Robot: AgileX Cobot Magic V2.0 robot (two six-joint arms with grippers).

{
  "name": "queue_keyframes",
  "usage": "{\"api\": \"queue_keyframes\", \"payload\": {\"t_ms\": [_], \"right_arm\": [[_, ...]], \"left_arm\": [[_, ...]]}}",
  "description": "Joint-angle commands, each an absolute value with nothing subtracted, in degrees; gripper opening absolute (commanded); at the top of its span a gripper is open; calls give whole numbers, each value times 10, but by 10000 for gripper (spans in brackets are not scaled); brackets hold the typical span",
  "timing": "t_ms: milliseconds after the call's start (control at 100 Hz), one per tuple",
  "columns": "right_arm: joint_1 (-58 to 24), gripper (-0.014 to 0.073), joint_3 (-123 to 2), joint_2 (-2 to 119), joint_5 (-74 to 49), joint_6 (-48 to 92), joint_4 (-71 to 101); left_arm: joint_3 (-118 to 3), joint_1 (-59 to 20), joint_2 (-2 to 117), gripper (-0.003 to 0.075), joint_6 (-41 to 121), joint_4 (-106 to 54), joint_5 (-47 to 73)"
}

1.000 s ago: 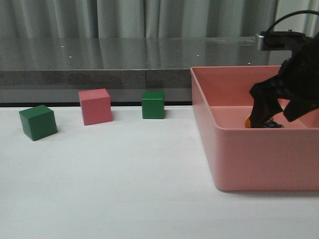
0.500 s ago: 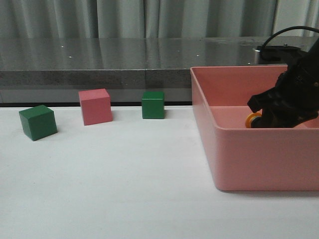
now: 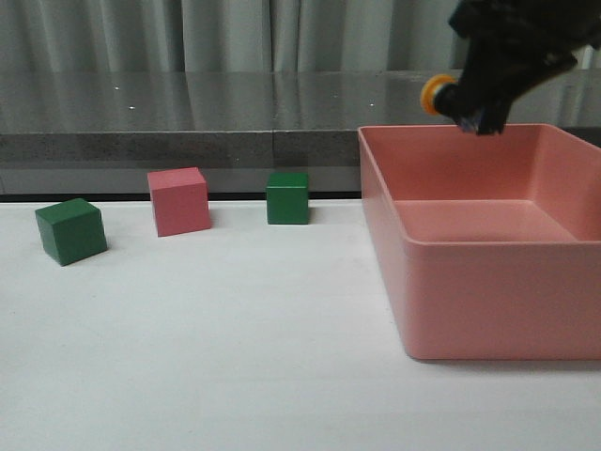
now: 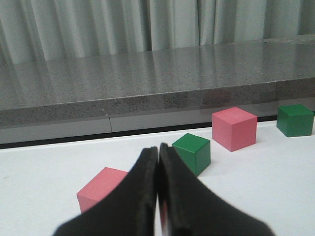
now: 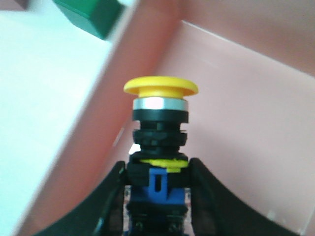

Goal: Place and stand button with both arms
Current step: 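Lift the button out of the bin and lay it on the table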

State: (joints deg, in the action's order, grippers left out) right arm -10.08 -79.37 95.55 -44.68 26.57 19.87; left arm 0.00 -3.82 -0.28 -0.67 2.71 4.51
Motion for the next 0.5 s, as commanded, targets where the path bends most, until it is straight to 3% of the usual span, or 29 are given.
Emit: {"api": "queue_keyframes", "payload": {"t_ms": [0, 260, 490], "right_arm": [[-132, 80, -852, 928, -481, 283, 209], [-246, 80, -922, 969, -497, 495, 209], [-317, 80, -936, 1047, -440, 548, 209]], "left_arm": [[17, -37, -21, -19, -13, 28, 0], [17, -37, -21, -19, -13, 28, 0], [17, -37, -21, -19, -13, 28, 0]]}}
